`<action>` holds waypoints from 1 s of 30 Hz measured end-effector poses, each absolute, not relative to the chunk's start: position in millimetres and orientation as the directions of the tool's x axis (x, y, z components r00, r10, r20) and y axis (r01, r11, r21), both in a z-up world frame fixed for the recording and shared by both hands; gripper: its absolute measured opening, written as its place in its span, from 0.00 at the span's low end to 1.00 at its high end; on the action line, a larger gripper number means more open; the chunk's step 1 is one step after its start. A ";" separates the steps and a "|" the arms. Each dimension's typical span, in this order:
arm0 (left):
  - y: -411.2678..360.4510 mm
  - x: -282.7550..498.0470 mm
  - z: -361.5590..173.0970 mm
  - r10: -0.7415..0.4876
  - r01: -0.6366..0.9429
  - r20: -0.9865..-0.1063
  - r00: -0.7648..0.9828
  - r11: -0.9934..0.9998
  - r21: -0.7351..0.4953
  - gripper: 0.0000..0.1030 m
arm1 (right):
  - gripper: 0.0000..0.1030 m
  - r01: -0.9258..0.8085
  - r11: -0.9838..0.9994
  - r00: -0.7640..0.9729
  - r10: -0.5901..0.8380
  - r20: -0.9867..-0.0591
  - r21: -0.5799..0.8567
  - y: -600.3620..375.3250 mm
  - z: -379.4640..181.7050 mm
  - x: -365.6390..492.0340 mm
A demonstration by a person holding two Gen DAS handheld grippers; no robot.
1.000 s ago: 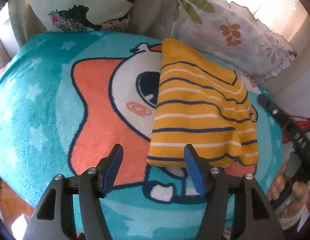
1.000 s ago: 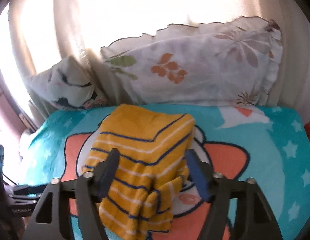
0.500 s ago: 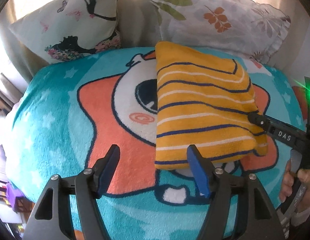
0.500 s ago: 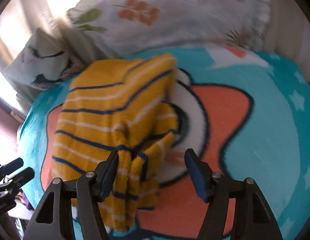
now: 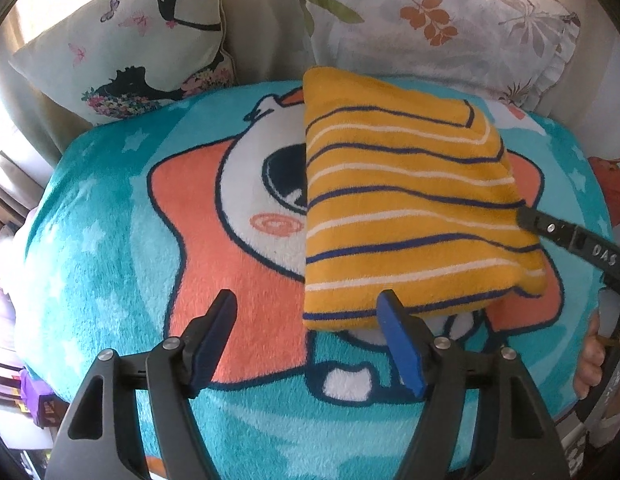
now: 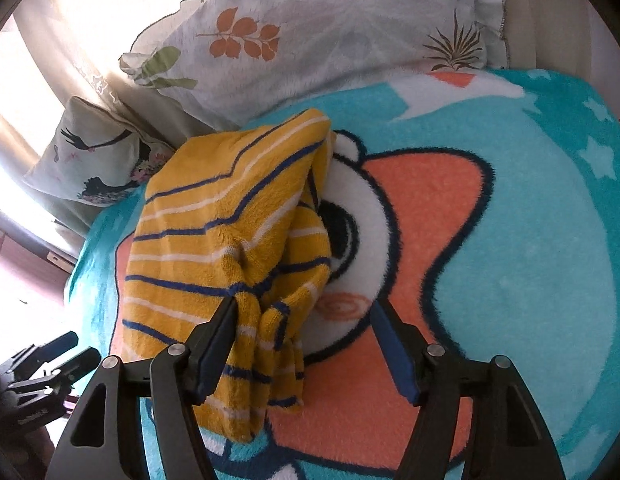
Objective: Fold small clothes
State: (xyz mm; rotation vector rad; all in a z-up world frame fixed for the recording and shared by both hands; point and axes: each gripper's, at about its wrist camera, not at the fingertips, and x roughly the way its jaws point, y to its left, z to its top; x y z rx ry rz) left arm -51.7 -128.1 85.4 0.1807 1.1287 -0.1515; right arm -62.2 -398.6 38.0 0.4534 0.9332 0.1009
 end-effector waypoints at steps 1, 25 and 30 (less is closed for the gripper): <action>-127.6 -51.7 83.5 -0.026 0.214 -0.909 0.416 0.974 0.069 0.70 | 0.72 0.109 0.900 0.600 0.279 -0.750 0.422 -399.7 38.5 -62.6; -60.3 45.9 61.2 -0.356 0.213 -0.875 0.328 0.930 -0.298 0.81 | 0.78 0.307 0.848 0.658 0.140 -0.740 0.433 -420.2 59.7 -58.9; -55.6 80.9 26.9 -0.520 0.222 -0.825 0.222 0.850 -0.477 0.82 | 0.79 0.325 0.791 0.631 0.228 -0.742 0.519 -438.0 41.7 -35.8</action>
